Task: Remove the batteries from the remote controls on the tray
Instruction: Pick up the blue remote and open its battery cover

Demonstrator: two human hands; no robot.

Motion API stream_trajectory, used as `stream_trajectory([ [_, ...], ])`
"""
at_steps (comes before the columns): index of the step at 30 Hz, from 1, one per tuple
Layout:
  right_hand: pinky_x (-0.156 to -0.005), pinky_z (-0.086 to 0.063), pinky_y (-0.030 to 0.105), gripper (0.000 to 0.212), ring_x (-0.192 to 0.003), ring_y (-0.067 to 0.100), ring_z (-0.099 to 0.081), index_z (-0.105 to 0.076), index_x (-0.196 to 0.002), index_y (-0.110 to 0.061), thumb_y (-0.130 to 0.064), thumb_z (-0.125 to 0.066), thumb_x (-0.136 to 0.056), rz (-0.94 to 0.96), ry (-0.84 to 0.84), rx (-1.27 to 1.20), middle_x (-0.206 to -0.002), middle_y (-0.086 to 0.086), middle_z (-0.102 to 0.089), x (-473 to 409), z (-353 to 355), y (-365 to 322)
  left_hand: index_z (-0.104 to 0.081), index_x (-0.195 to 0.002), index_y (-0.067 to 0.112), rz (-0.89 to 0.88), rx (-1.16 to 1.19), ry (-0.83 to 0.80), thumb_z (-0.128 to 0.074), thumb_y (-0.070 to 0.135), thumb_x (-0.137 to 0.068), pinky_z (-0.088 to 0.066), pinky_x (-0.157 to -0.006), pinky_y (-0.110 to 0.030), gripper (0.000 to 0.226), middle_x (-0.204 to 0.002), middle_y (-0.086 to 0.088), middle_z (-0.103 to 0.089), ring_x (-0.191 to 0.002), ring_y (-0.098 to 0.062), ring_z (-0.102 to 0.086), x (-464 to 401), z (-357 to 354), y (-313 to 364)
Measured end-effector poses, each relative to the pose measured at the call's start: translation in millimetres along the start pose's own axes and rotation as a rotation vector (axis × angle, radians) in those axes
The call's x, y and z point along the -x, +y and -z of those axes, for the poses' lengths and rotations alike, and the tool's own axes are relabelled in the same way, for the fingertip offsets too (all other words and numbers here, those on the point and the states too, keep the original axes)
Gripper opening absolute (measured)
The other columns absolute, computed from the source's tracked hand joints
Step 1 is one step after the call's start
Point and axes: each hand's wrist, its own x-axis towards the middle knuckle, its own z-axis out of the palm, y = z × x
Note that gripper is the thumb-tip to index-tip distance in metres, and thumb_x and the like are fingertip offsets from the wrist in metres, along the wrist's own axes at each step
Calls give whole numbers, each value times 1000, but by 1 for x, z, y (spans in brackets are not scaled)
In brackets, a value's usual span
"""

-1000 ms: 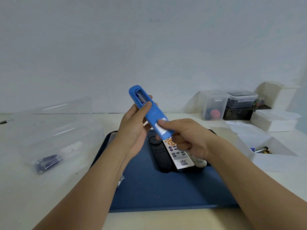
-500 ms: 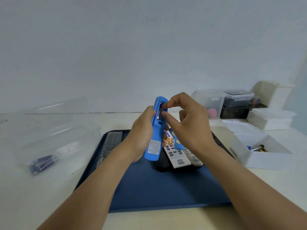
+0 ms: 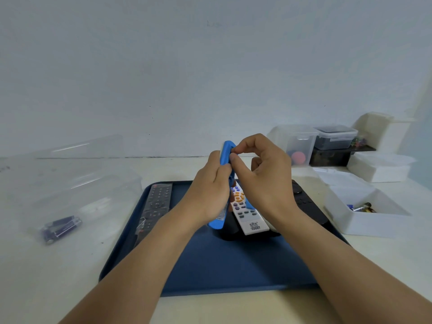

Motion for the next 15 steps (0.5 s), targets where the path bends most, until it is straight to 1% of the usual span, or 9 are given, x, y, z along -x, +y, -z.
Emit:
stream_trajectory([
  [1,-48,-33,14,7,-39,7,-38,-64,-87,-15,-10,-69,-89,-5,4,-9,-91,-11,-70,0,-1,0,-46,-108,12,-1,-7,-2,-29,21,-107,-43,-57,-26,19,-81,-9,-49,-62,-12,-46,0,0,1],
  [3,-47,-33,14,6,-39,7,-38,-63,-88,-15,-11,-68,-90,-2,7,-7,-90,-11,-70,-1,-2,1,-45,-104,13,8,12,-7,-29,21,-107,-44,-59,-32,18,-79,-6,-50,-65,-17,-49,2,-2,3],
  [6,-46,-33,17,6,-40,9,-36,-61,-89,-16,-12,-65,-91,7,8,9,-89,-12,-68,-1,-4,3,-46,-102,12,30,38,-8,-28,19,-106,-49,-62,-43,19,-79,-6,-52,-68,-23,-52,1,-4,4],
  [8,-47,-34,19,7,-42,9,-36,-59,-89,-17,-11,-63,-92,-5,4,11,-88,-12,-66,-2,-7,6,-45,-98,13,40,55,-17,-28,18,-105,-50,-61,-45,19,-80,-9,-52,-68,-24,-53,1,-6,4],
  [9,-47,-35,21,8,-44,8,-37,-58,-89,-18,-11,-62,-92,-15,1,6,-88,-12,-65,-2,-8,7,-44,-95,13,40,71,-20,-28,17,-105,-49,-59,-41,19,-79,-9,-52,-66,-21,-53,2,-7,3],
  [10,-49,-37,23,9,-47,8,-39,-58,-89,-19,-10,-60,-92,-26,-1,-3,-88,-11,-64,-2,-10,9,-43,-93,14,36,81,-14,-28,14,-105,-48,-54,-33,19,-77,-8,-50,-61,-14,-52,1,-8,3],
  [11,-52,-38,25,11,-50,8,-41,-57,-89,-20,-9,-58,-92,-37,-3,-15,-89,-9,-63,-2,-12,10,-43,-90,14,30,80,-1,-28,12,-104,-44,-50,-23,20,-75,-6,-47,-54,-6,-47,2,-9,4],
  [12,-53,-39,27,14,-53,9,-43,-56,-89,-21,-7,-56,-91,-50,-4,-35,-88,-8,-62,-1,-13,11,-43,-90,14,19,76,8,-28,10,-104,-40,-47,-16,21,-74,-3,-44,-49,-1,-42,2,-10,5],
  [15,-56,-43,29,25,-62,15,-49,-52,-86,-30,-6,-47,-85,-98,-5,-130,-85,-2,-60,-1,-16,13,-45,-92,13,5,93,5,-27,9,-104,-35,-45,-9,22,-75,1,-45,-48,2,-42,3,-14,8],
])
